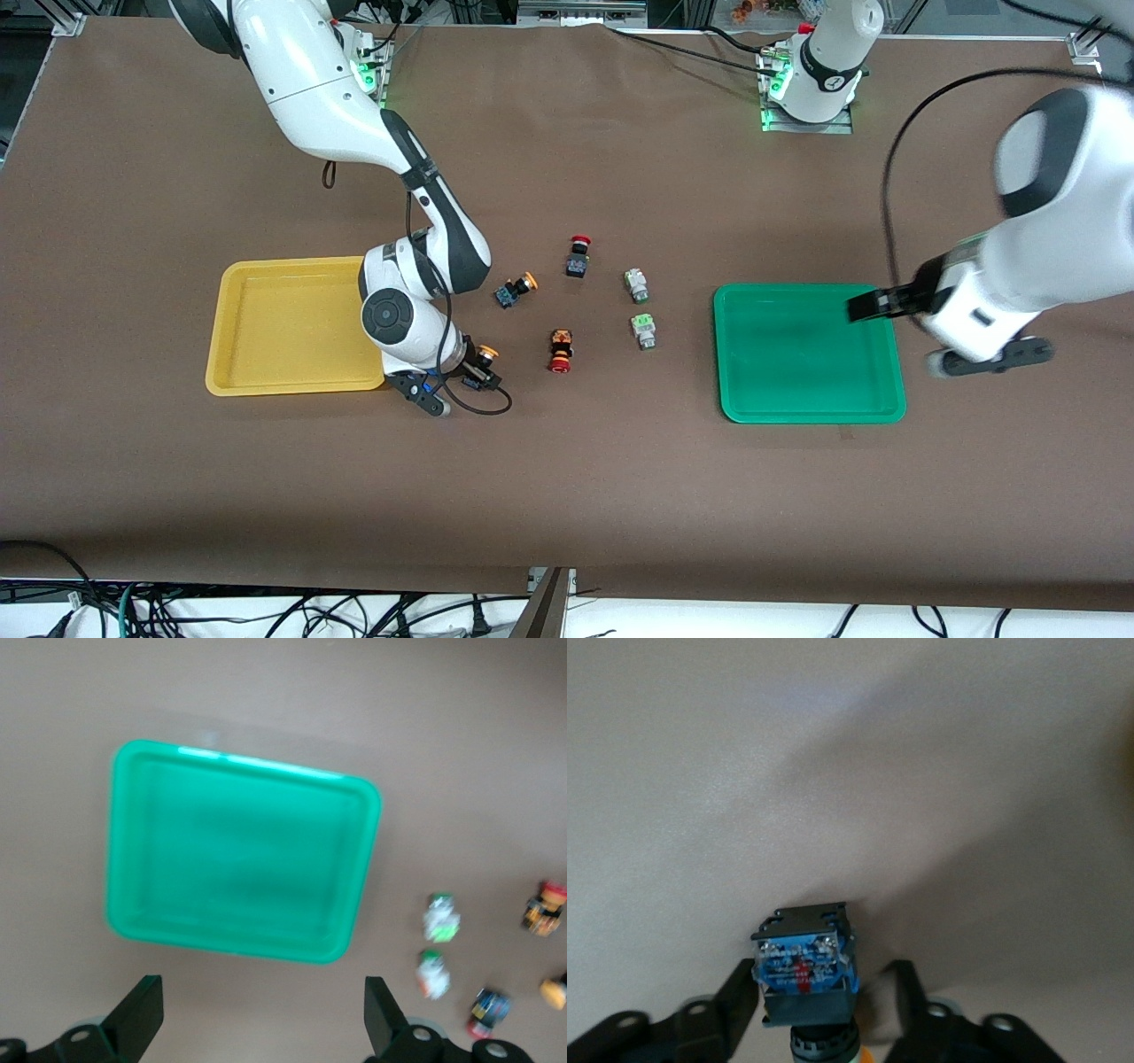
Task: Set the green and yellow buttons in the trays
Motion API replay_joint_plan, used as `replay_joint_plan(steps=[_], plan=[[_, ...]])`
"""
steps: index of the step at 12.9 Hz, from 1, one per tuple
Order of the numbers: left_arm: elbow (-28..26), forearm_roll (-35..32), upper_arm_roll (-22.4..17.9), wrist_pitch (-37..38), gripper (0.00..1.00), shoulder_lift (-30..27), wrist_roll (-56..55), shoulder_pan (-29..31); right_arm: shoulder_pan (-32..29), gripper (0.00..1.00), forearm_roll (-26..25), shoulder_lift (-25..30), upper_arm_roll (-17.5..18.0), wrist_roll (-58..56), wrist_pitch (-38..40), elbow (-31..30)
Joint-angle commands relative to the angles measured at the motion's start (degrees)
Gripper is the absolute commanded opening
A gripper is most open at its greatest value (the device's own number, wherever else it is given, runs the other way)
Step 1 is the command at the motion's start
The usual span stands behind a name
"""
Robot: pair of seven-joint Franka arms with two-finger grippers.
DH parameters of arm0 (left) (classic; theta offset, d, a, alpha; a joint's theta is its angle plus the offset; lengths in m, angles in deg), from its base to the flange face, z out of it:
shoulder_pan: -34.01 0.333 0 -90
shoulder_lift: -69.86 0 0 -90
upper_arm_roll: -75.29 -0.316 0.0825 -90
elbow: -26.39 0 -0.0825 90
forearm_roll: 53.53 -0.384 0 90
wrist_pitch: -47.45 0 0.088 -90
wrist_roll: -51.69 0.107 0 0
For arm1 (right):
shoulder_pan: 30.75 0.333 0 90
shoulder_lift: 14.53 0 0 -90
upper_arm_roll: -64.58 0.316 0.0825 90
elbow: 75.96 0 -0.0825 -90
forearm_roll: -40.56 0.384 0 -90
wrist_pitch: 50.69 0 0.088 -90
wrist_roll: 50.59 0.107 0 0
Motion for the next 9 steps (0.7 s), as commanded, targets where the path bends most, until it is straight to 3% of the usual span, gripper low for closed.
replay_joint_plan(steps=[1,3,5,7,9], plan=[[-4.43,-0.02,4.96,-10.50,1.00,4.55,-11.00,-1.24,-0.39,0.09,0.20,0.89,-0.65,-2.05,4.20,1.03],[-6.01,-0.19,6.21,-17.53,1.00,9.30,-15.16,-3.43,-1.62,0.09,0.02,4.92,-3.09,-11.51,12.71,0.94],[-8.12,-3.78,6.30,-23.43,1.00,12.03,-19.37,-5.98,-1.72,0.10,-0.06,8.70,-8.53,-22.75,21.85,-0.46],[-8.40,-8.09,6.56,-26.18,1.00,14.93,-25.60,-8.35,-1.63,0.16,-0.24,12.91,-13.63,-34.79,23.57,-6.84],[-8.48,-11.43,7.09,-28.37,1.00,17.48,-30.45,-10.72,-1.63,0.21,-0.24,16.70,-18.38,-46.30,19.46,-16.15]])
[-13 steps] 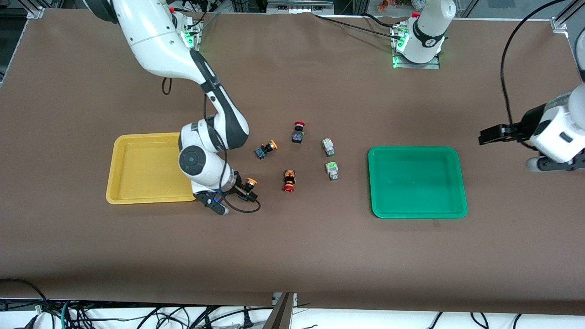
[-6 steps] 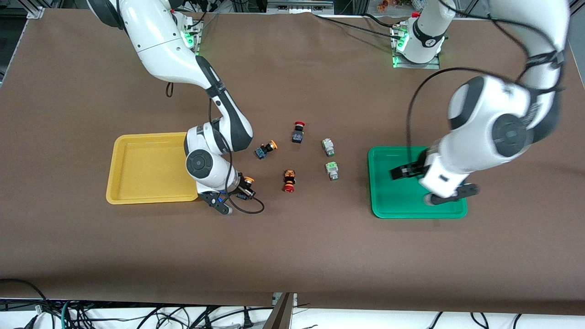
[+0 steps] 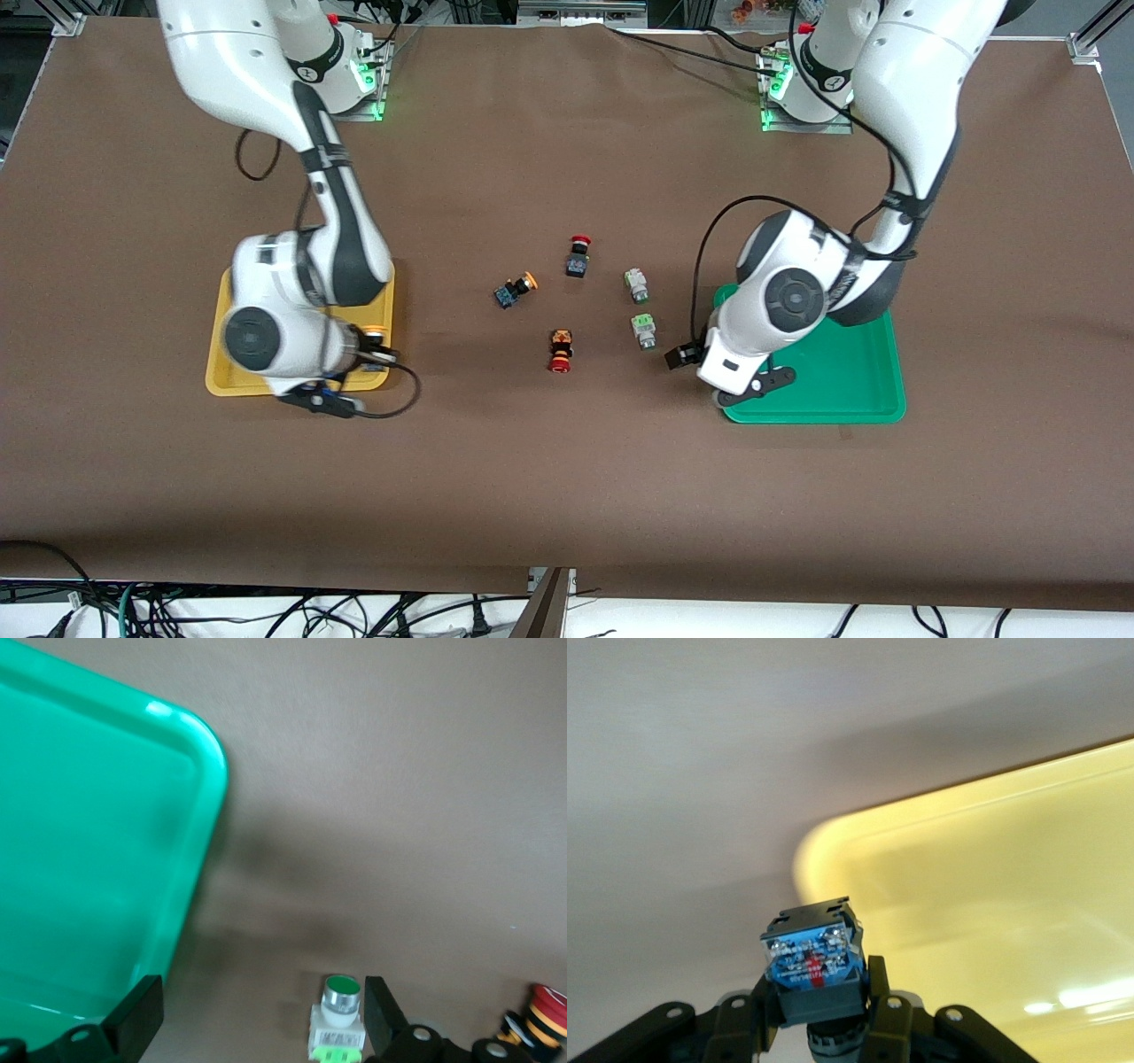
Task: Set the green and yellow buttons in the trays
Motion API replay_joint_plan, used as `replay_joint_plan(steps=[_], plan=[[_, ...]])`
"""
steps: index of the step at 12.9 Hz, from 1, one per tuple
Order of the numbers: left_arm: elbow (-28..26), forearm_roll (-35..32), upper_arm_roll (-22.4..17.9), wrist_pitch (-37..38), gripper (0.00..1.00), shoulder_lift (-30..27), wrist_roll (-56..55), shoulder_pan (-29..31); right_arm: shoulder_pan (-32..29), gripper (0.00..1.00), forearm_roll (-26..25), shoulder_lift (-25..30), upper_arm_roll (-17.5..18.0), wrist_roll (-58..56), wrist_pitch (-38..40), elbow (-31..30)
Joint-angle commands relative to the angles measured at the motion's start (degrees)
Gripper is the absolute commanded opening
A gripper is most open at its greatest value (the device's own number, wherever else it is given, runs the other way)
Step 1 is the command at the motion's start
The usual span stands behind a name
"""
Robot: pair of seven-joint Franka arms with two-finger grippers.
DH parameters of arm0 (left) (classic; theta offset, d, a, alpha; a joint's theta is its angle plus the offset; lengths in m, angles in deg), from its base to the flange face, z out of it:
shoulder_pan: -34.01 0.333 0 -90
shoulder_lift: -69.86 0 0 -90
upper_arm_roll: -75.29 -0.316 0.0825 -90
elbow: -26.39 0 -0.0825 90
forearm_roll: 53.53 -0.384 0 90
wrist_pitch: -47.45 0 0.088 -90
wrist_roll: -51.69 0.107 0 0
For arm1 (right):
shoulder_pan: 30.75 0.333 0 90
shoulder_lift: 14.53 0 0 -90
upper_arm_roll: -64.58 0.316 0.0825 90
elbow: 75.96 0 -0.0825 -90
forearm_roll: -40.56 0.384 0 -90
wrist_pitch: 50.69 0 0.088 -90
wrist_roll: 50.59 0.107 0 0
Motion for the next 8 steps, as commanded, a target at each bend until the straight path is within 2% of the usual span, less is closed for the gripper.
replay_joint_plan(steps=[1,2,3,4,5,6,7,8], plan=[[0.08,-5.56,0.65,-1.58,1.00,2.62,-6.42,-3.04,0.48,0.24,-0.01,6.88,-4.38,-14.54,-7.78,-16.39],[-1.14,-7.84,1.43,-2.45,1.00,3.24,-8.96,-4.00,0.48,0.30,0.16,8.03,-5.00,-16.60,-13.56,-22.54],[-2.98,-8.21,1.53,-4.38,1.00,3.07,-9.86,-4.36,0.48,0.44,0.25,8.39,-5.01,-16.79,-19.19,-26.69],[-4.39,-8.30,2.14,-5.44,1.00,2.98,-9.95,-4.37,0.39,0.62,0.42,8.22,-5.01,-16.97,-22.20,-28.04],[-5.28,-8.30,3.02,-6.67,1.00,3.16,-9.95,-4.37,0.39,0.82,0.51,8.30,-5.01,-16.36,-21.97,-27.44],[-6.68,-8.30,3.02,-8.51,1.00,3.42,-9.95,-4.63,0.56,0.85,1.04,8.48,-4.92,-14.96,-18.92,-24.74],[-8.17,-8.39,3.11,-10.44,1.00,3.42,-10.04,-4.72,0.57,0.85,1.13,8.31,-4.92,-9.47,-11.59,-20.19],[-9.06,-8.39,3.20,-10.98,0.94,3.34,-10.22,-4.89,0.91,0.85,1.22,7.96,-4.75,-4.63,-5.59,-16.05]])
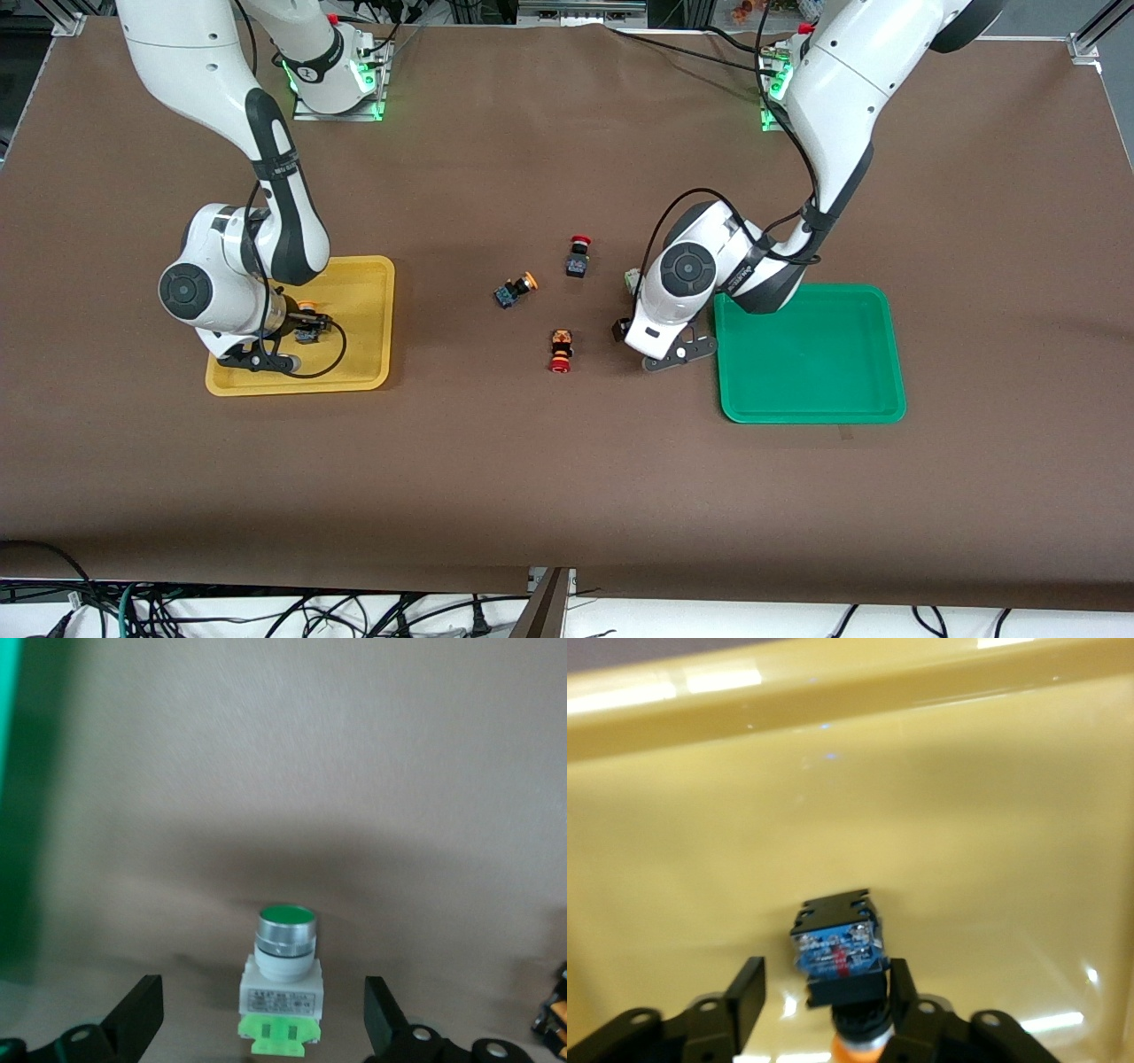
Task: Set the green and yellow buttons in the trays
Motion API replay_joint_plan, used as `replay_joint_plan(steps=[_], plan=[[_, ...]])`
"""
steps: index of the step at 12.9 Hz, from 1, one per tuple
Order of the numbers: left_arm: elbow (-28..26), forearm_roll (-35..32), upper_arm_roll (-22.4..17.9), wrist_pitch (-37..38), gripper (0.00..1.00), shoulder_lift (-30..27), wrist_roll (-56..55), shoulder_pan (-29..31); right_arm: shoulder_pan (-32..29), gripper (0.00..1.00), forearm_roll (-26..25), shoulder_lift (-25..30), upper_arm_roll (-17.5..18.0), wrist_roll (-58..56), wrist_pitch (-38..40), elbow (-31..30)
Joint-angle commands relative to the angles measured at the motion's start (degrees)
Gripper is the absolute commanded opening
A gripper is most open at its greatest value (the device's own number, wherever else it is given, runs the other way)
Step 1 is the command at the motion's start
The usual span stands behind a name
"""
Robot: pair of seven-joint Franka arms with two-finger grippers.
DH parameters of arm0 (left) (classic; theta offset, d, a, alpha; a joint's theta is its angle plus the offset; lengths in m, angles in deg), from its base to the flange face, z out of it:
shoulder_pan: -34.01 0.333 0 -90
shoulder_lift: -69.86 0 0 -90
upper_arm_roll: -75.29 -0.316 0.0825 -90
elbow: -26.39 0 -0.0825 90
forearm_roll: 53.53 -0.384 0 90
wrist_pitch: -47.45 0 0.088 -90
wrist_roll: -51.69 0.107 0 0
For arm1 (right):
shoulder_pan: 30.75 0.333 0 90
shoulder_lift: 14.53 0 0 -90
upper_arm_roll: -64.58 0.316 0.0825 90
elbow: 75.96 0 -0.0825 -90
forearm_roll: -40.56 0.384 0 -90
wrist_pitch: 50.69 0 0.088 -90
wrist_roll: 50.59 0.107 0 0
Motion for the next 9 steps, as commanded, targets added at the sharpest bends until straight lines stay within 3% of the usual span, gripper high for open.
replay_joint_plan(steps=[1,2,3,4,7,9], plan=[[-2.54,-1.58,0.61,-2.15,0.57,-0.74,-2.26,0.04,1.29,0.85,1.30,1.95,0.51,10.68,11.89,7.92],[-2.54,-1.58,1.22,-1.97,0.30,-0.83,-2.70,0.13,2.43,0.85,3.65,1.86,0.94,15.07,12.61,8.81],[-2.45,-1.58,1.49,-1.88,0.09,-0.92,-2.79,0.22,3.40,0.85,6.63,1.68,1.90,18.86,12.62,8.82],[-2.45,-1.58,1.66,-1.71,0.00,-1.09,-2.97,0.22,4.19,0.85,9.27,1.59,2.78,22.99,12.36,8.82],[-2.45,-1.58,2.37,-1.44,0.00,-2.32,-3.16,1.36,8.58,0.85,17.10,-0.51,5.34,37.13,9.21,8.73],[-2.10,-1.58,2.46,2.14,0.00,-5.30,4.89,4.86,14.02,0.85,21.41,-2.62,5.34,44.70,4.99,8.64]])
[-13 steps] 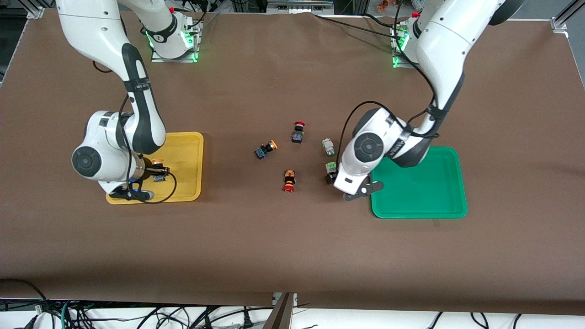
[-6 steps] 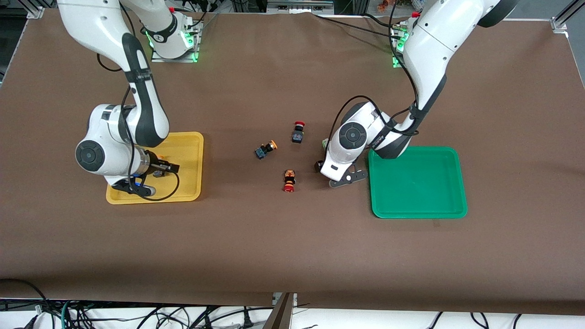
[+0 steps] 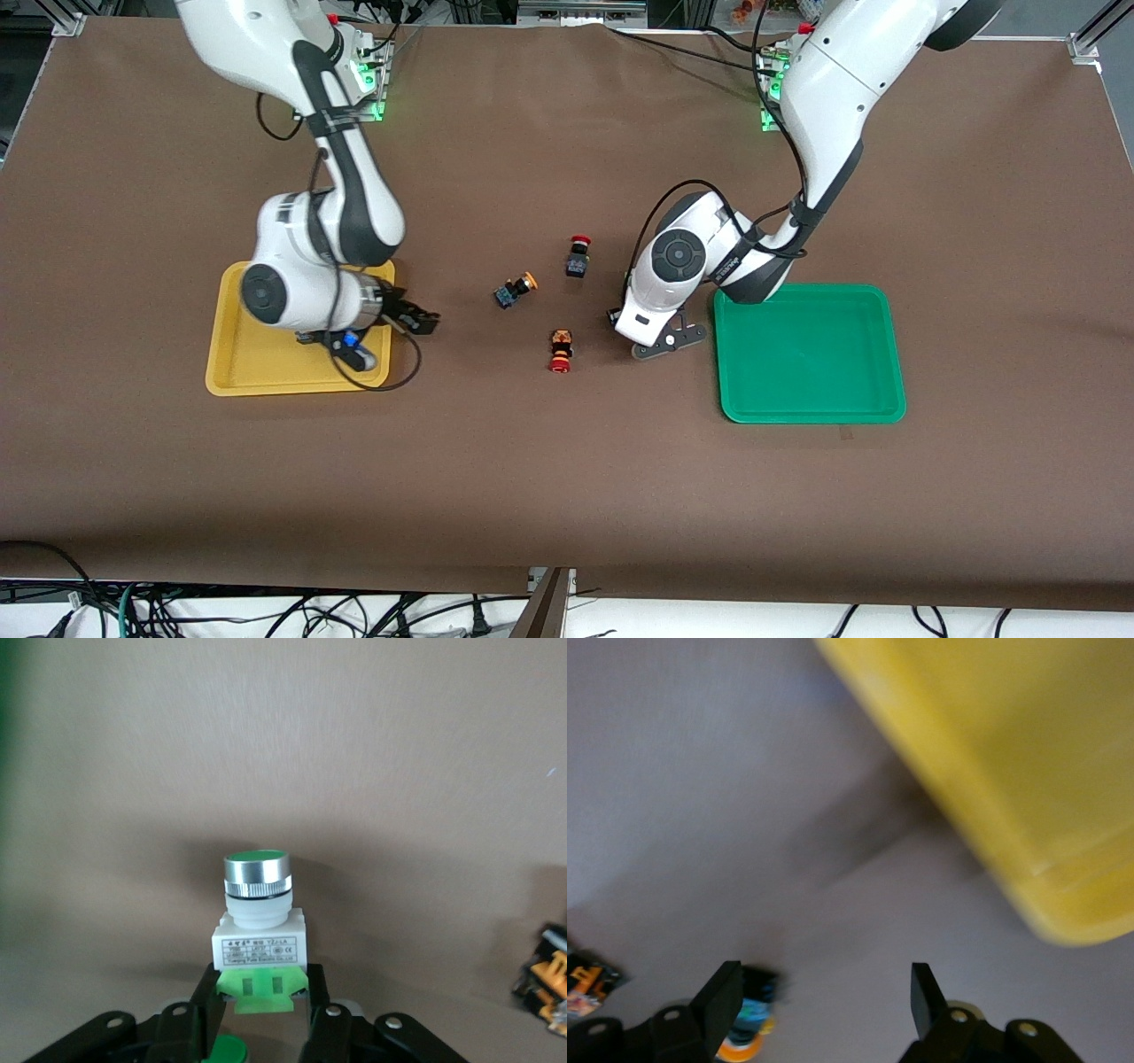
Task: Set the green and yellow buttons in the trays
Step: 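Place the black button in the yellow tray while the left gripper carries the white button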
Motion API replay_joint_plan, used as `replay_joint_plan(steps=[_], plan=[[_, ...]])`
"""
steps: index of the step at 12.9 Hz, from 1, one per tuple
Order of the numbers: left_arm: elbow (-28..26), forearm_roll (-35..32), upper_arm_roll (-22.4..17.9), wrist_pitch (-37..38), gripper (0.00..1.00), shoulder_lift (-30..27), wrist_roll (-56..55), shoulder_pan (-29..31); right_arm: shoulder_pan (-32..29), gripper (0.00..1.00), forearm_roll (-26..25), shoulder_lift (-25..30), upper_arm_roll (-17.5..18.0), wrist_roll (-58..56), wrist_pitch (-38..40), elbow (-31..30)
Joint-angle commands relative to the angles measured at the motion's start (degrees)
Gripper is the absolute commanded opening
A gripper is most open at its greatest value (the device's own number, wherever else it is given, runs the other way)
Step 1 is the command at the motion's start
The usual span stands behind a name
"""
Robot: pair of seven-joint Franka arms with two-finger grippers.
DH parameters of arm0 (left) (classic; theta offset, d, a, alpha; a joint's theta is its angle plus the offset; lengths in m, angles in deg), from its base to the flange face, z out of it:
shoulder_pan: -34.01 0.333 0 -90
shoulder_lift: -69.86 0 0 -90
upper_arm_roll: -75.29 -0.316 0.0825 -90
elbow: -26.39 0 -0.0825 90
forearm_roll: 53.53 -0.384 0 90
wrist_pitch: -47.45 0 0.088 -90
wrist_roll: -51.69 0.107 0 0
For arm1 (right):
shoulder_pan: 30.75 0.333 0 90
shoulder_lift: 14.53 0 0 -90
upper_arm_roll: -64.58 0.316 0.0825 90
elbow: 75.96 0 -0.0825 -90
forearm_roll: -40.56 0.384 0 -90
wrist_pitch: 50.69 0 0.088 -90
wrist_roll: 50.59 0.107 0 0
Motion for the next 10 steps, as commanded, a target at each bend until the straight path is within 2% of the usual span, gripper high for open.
replay_joint_plan(steps=[1,4,7,8,10], plan=[[-0.73,-1.17,0.85,6.43,0.00,-5.95,11.18,5.97,5.67,0.85,4.65,-2.65,-0.45,8.72,-5.17,-0.07],[-2.65,-1.00,0.50,13.40,0.00,-10.96,29.80,13.61,10.59,0.85,11.14,-5.03,-0.45,11.37,-9.13,-0.50],[-7.31,-0.91,-3.26,12.88,0.00,-13.17,44.07,17.94,13.33,0.84,11.51,-7.22,-0.45,13.83,-14.06,-0.42],[-8.89,-0.65,-5.63,12.70,0.00,-14.04,47.59,17.94,14.12,0.76,11.51,-7.75,-0.45,13.84,-14.85,-0.51],[-11.96,-0.29,-9.94,10.17,0.00,-14.58,55.49,19.17,14.39,0.49,11.51,-7.76,-0.54,13.14,-14.95,-0.51]])
